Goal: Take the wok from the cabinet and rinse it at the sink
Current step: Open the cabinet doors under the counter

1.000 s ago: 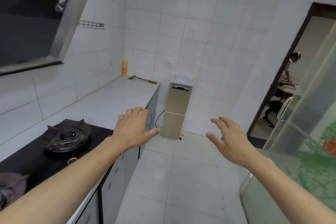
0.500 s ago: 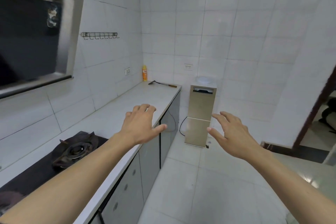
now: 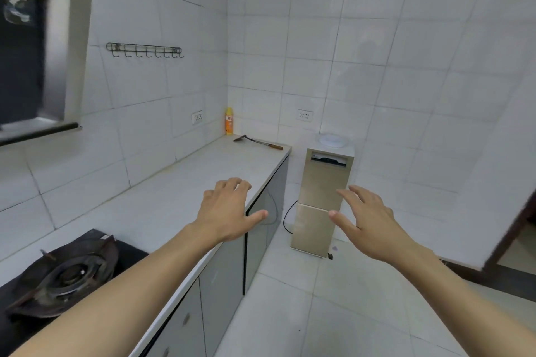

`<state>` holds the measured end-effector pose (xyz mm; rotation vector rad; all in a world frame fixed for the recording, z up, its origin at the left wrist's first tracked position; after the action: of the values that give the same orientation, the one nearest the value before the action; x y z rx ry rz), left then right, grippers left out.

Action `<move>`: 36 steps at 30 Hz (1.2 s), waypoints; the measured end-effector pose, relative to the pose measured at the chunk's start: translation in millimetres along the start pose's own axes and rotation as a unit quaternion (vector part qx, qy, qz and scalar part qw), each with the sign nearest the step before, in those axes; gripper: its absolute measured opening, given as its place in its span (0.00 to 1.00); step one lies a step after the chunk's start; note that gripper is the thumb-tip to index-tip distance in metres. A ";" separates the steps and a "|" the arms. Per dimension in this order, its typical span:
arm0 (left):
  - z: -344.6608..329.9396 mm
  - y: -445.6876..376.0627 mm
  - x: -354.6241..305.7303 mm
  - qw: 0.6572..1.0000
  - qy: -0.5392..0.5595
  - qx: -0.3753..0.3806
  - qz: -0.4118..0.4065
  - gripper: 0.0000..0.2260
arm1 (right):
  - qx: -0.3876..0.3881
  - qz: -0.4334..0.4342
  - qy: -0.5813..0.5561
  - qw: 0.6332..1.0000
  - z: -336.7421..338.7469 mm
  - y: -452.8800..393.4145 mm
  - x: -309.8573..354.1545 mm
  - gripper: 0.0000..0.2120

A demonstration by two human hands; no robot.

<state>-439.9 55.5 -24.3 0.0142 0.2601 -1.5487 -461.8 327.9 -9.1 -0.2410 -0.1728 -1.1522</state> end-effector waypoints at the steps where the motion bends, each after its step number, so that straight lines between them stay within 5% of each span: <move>1: -4.8 -18.6 3.2 1.000 0.001 0.000 -0.006 0.33 | -0.002 -0.006 0.006 1.000 -0.6 -14.7 -5.6 0.28; 18: -69.0 -237.8 47.2 0.999 0.014 0.039 0.000 0.33 | 0.020 -0.041 -0.023 0.999 -25.6 -230.4 -79.4 0.29; 36: -152.4 -479.9 -23.9 0.992 -0.027 0.090 0.082 0.32 | 0.096 0.045 -0.087 0.991 -77.9 -480.1 -250.7 0.28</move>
<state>-937.7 92.0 -94.3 0.1317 0.0732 -1.4028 -1001.0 342.2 -100.8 -0.1767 -0.4202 -1.0170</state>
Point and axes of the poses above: each hand's wrist, its own y-axis away from the middle knuckle, its own z-axis out of the back of the hand, x = y × z, the point moved 6 cm from there along -y, towards the middle knuckle, and after that the axes turned 8 degrees about x, right-handed, at the moved point
